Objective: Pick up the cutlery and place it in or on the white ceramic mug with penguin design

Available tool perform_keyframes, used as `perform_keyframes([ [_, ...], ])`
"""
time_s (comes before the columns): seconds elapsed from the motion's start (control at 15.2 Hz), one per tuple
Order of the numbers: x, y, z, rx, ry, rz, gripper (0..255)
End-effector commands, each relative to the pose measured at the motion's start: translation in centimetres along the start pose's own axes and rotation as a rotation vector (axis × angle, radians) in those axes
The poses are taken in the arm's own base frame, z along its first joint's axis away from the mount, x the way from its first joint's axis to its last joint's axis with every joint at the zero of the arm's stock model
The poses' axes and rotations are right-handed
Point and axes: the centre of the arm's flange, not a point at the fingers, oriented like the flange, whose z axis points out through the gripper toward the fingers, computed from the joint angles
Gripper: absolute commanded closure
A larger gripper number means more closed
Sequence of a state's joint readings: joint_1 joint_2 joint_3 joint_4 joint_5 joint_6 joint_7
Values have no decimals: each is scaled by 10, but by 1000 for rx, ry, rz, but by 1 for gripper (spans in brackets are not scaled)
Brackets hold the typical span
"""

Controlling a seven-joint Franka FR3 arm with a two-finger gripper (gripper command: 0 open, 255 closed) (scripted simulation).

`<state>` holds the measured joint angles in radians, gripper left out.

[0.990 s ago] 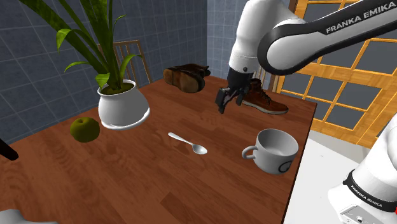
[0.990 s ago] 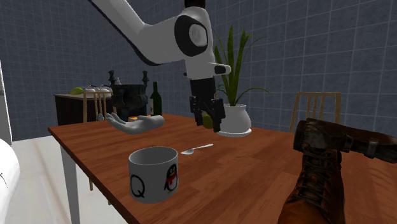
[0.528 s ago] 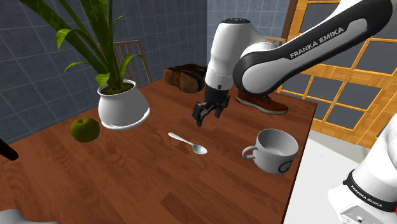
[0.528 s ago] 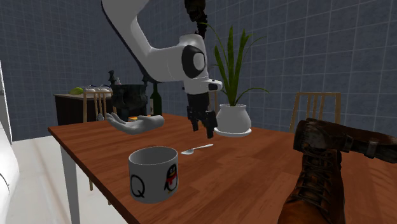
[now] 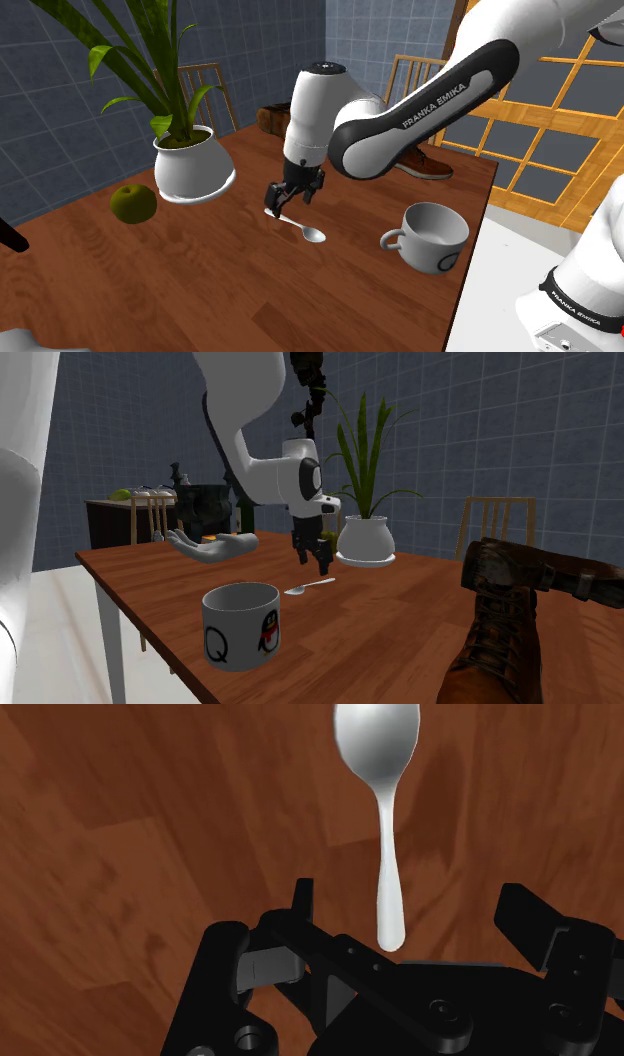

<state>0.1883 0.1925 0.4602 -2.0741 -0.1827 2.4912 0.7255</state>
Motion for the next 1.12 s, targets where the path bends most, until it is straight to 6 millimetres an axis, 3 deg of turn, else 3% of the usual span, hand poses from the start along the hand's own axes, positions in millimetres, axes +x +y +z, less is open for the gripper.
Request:
perform_keyframes([
  [0.0,2,-3,11,3,2,-1,0],
  [0.4,2,-3,41,3,2,-1,0],
  [0.86,2,-3,41,3,2,-1,0],
  [0.92,2,-3,41,3,2,-1,255],
  [1.06,2,-3,41,3,2,-1,255],
])
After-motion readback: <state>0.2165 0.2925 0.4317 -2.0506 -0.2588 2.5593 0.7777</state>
